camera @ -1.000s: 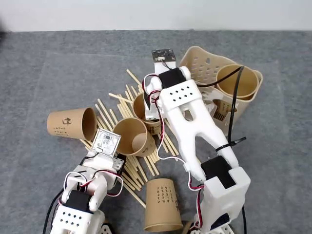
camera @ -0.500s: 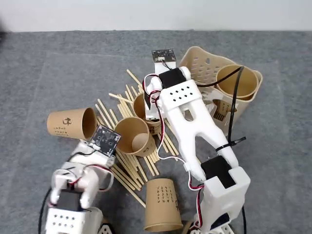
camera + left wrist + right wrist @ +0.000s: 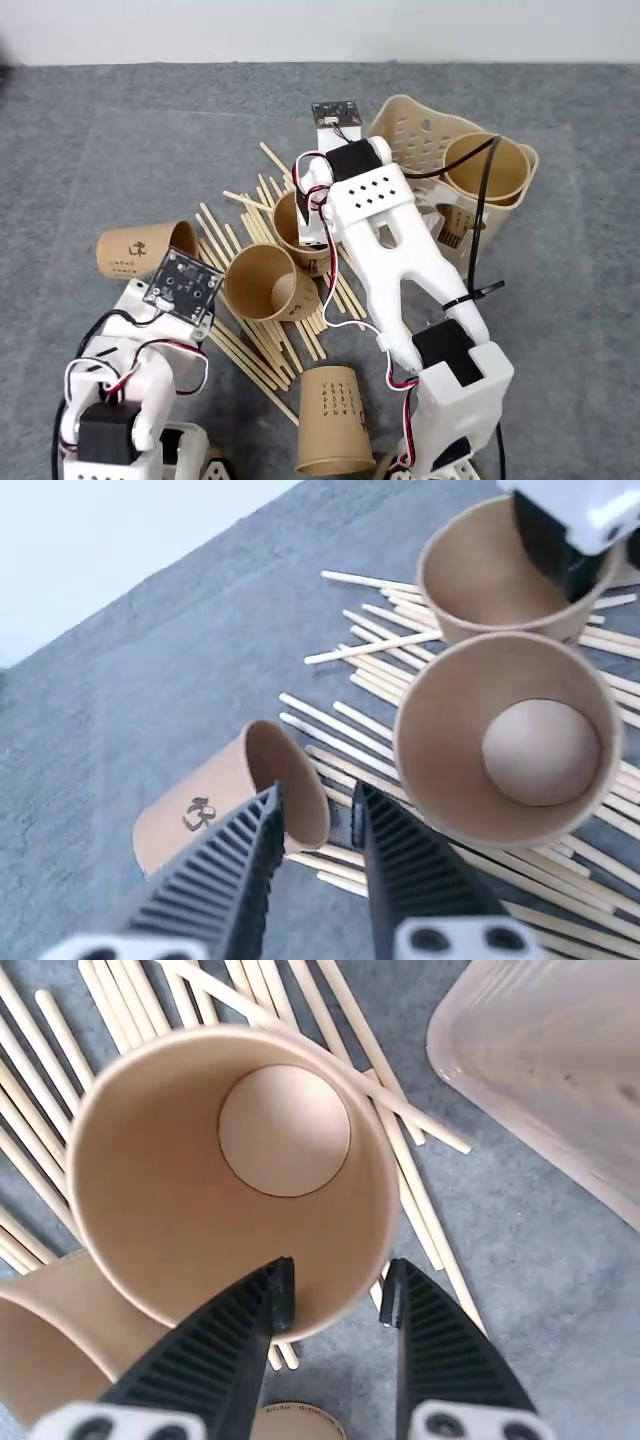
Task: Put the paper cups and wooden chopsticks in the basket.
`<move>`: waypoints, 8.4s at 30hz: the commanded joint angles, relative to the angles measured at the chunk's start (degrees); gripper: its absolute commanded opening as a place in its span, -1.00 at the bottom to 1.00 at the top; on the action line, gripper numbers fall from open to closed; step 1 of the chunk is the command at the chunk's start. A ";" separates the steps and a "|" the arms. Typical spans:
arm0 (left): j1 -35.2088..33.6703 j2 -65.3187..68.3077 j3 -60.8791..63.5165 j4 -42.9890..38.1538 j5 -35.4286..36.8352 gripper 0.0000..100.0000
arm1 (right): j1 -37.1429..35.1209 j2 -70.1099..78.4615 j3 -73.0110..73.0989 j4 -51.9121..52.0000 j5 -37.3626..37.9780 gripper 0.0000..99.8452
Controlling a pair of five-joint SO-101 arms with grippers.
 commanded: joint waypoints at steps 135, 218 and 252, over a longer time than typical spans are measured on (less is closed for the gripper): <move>-2.73 25.93 -25.01 8.70 4.57 -0.98 | 41.19 -37.85 -4.84 10.33 10.46 -0.97; -2.73 25.85 -24.92 8.88 4.40 -0.98 | 40.75 -32.04 -4.57 -4.88 10.46 -0.98; -2.29 25.85 -31.34 7.65 4.57 -0.97 | 30.81 -25.98 -10.11 -9.36 14.51 -0.55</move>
